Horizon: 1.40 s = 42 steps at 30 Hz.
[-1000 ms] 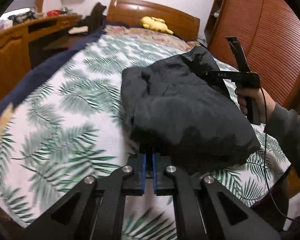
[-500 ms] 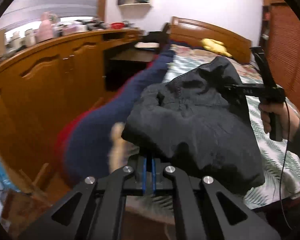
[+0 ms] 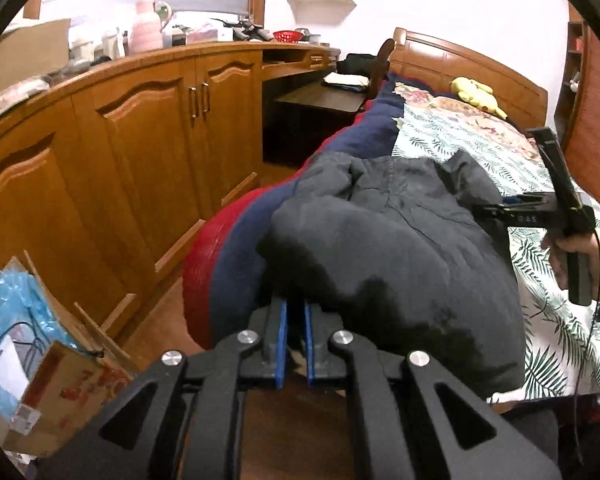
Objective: Fold large clothes
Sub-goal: 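Lift the jacket bundle with the right gripper and carry it off the bed, then lower the jacket bundle beside the bed and open the right gripper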
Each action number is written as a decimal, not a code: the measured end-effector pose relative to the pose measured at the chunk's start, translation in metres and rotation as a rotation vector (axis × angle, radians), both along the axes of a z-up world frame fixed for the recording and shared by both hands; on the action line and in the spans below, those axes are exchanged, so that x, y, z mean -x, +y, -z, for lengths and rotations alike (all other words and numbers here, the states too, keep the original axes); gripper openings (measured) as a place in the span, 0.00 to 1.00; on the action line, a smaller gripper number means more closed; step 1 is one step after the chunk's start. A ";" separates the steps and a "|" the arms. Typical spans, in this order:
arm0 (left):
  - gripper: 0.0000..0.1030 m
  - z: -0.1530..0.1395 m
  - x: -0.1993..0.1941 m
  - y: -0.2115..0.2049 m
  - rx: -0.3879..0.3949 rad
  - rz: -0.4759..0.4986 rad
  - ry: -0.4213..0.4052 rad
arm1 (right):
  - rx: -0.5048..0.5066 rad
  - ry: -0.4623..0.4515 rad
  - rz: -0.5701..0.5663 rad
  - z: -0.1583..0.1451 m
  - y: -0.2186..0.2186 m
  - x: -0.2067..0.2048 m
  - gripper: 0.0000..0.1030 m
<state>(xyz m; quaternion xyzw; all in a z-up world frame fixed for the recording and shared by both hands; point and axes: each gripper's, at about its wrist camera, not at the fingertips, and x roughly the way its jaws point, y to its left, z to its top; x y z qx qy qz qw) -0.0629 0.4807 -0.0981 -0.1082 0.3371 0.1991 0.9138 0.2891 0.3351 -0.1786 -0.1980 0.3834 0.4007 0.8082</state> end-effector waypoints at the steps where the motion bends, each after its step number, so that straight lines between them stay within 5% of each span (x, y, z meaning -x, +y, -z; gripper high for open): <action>1: 0.06 -0.004 0.003 -0.006 -0.012 0.002 -0.003 | -0.006 -0.009 -0.003 -0.001 -0.009 0.004 0.54; 8: 0.15 -0.041 0.020 -0.050 -0.106 0.010 -0.066 | -0.080 -0.074 -0.041 -0.024 -0.088 0.053 0.63; 14: 0.17 -0.060 -0.002 -0.104 -0.112 0.100 -0.096 | -0.148 -0.109 -0.009 -0.052 -0.156 0.087 0.77; 21: 0.18 -0.075 -0.036 -0.158 -0.094 0.159 -0.130 | -0.196 -0.162 0.044 -0.079 -0.216 0.112 0.81; 42: 0.19 -0.054 -0.123 -0.376 -0.061 0.481 -0.080 | -0.267 -0.205 0.395 -0.081 -0.419 0.161 0.84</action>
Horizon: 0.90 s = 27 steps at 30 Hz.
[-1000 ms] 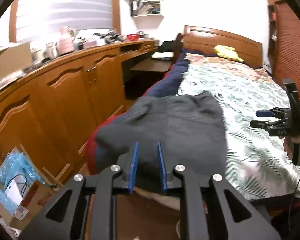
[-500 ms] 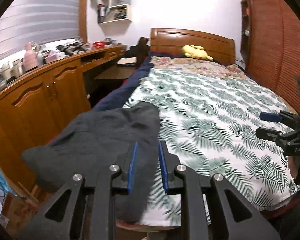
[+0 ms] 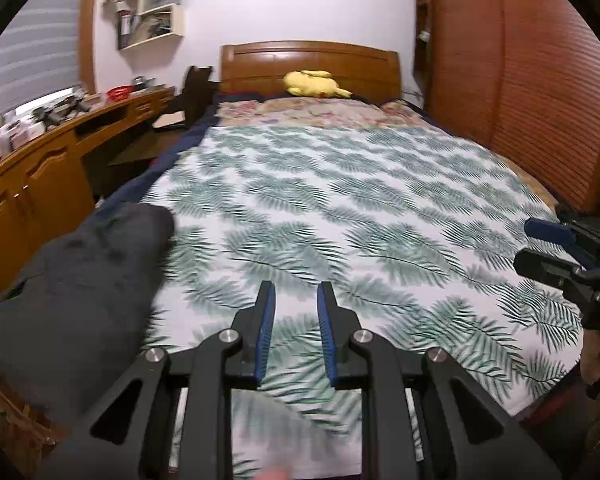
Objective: Fold large clothes
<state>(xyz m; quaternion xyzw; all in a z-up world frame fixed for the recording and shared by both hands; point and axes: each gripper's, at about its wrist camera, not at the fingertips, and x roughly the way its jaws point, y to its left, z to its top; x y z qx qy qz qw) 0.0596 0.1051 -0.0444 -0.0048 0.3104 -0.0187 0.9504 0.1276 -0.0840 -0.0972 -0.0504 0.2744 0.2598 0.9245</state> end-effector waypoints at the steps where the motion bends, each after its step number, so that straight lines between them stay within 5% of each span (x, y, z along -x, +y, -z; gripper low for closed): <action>1: 0.19 0.001 -0.002 -0.012 -0.004 0.013 0.001 | -0.001 0.001 0.016 0.000 -0.008 0.002 0.84; 13: 0.19 -0.013 0.004 -0.099 0.011 0.115 -0.005 | -0.037 -0.054 0.197 -0.015 -0.094 0.038 0.84; 27: 0.19 -0.078 0.058 -0.128 0.019 0.094 -0.165 | -0.106 -0.212 0.298 -0.073 -0.135 0.102 0.84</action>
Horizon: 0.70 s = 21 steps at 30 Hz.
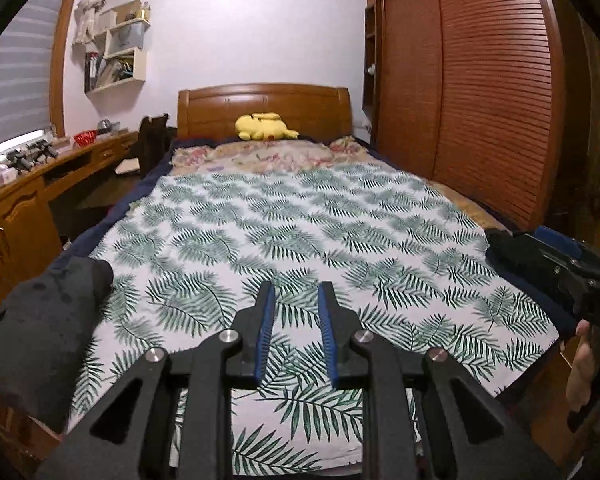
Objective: Fold large clothes
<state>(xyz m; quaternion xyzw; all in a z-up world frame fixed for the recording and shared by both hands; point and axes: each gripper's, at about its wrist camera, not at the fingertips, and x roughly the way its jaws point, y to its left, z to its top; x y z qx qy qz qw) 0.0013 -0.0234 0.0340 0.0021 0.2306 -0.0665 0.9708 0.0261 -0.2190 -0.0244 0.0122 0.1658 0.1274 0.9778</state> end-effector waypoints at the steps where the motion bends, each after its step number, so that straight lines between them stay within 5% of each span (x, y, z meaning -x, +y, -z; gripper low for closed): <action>1: 0.19 -0.003 0.004 -0.001 -0.010 -0.008 -0.015 | -0.003 -0.005 0.002 -0.001 -0.001 0.001 0.84; 21: 0.20 -0.018 0.020 0.003 0.022 -0.015 -0.043 | -0.009 -0.030 0.002 -0.005 -0.001 0.011 0.84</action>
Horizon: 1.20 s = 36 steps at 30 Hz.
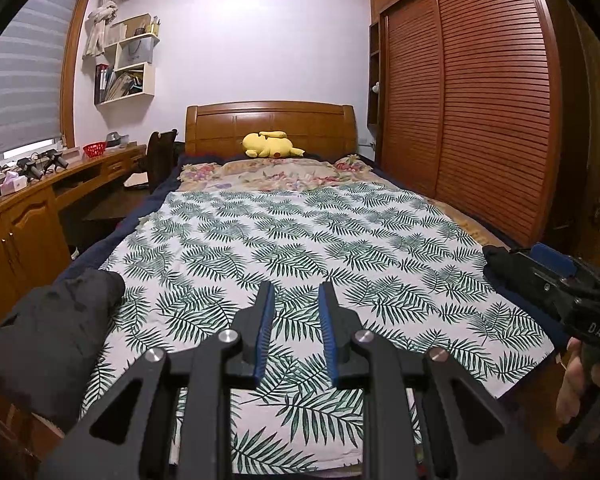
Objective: Fold large clothes
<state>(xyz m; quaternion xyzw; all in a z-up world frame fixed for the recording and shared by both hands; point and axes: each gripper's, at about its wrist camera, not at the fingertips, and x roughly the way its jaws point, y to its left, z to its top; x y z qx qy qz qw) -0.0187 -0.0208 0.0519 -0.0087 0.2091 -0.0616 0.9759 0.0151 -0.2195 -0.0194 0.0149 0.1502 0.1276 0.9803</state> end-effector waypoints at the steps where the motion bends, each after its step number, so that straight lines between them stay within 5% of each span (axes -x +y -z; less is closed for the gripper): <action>1: 0.20 0.000 0.000 0.001 0.003 -0.002 0.001 | 0.002 -0.001 0.001 0.001 0.000 0.000 0.84; 36: 0.20 0.007 -0.007 0.007 0.017 -0.030 0.021 | 0.005 -0.003 -0.009 0.006 0.001 -0.003 0.84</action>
